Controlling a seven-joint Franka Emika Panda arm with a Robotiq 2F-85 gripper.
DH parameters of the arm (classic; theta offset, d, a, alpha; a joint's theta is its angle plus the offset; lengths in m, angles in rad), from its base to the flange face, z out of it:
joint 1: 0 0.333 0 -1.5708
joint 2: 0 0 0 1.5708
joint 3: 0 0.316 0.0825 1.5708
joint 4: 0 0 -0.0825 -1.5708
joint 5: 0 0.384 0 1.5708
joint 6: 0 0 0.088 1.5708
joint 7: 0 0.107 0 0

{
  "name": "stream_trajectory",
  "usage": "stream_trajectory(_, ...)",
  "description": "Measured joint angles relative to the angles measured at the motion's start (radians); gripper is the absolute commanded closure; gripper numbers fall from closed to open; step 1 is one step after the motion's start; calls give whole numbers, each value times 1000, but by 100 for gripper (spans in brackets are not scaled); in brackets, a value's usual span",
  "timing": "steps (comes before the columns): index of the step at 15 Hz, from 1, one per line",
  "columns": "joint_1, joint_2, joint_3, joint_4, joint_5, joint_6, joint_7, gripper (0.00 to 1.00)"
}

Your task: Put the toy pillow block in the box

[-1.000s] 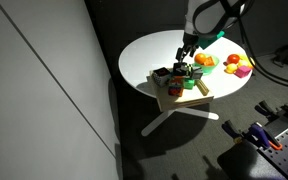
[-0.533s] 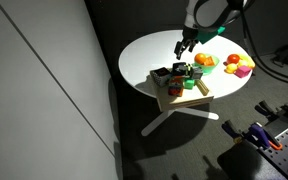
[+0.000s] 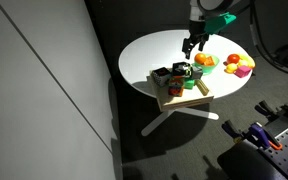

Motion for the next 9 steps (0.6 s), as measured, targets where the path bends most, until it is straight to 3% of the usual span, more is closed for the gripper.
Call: stream_trajectory(9,-11,-147,9,-15,25,-312,0,0)
